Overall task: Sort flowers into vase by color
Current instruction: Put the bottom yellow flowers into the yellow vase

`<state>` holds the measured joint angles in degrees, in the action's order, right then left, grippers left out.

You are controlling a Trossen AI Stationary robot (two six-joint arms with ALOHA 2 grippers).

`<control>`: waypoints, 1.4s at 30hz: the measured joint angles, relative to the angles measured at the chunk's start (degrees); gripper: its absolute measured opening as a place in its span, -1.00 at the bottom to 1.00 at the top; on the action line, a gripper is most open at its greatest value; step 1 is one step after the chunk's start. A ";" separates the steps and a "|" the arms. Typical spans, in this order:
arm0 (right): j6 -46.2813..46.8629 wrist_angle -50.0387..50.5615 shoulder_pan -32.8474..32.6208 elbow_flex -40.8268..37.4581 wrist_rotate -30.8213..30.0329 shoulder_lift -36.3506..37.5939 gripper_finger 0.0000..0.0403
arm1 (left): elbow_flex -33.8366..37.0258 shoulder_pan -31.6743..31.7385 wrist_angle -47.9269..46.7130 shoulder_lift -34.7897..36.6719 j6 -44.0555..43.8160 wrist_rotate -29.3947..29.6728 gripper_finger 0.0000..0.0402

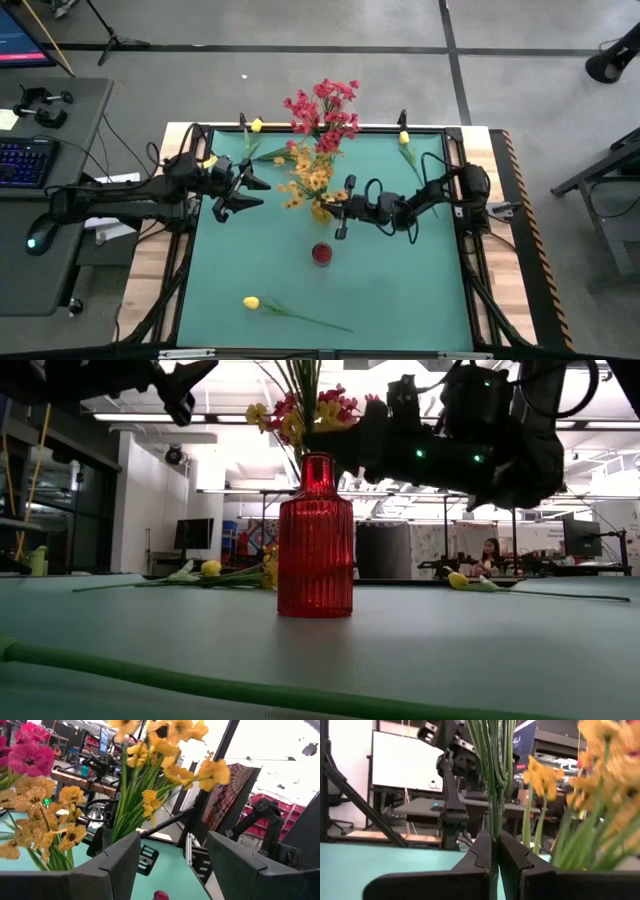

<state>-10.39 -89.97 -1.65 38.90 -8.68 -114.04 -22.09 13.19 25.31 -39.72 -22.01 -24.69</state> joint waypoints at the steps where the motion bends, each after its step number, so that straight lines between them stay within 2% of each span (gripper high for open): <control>1: 0.07 0.00 0.00 -0.49 -0.62 0.00 -1.00 | 0.00 0.00 -0.22 0.00 0.28 0.00 0.07; 5: -0.57 -0.01 -0.28 -1.17 -3.08 0.00 -1.00 | 0.00 0.00 -0.25 0.00 0.64 0.00 0.07; 16: -1.54 0.37 -0.26 -1.17 -3.15 0.00 -1.00 | -0.02 0.00 -0.20 0.00 0.73 0.00 0.07; 37: -1.20 7.33 -0.22 -1.17 -4.97 0.00 -1.00 | -0.02 0.00 -0.27 0.00 0.82 0.00 0.07; 42: -0.62 8.17 -0.35 -1.17 -10.88 0.00 -1.00 | -0.04 0.00 -0.69 0.00 0.82 0.00 0.07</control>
<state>-11.01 -81.81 -2.00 37.74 -19.57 -114.04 -22.13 13.19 24.61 -39.72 -21.19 -24.69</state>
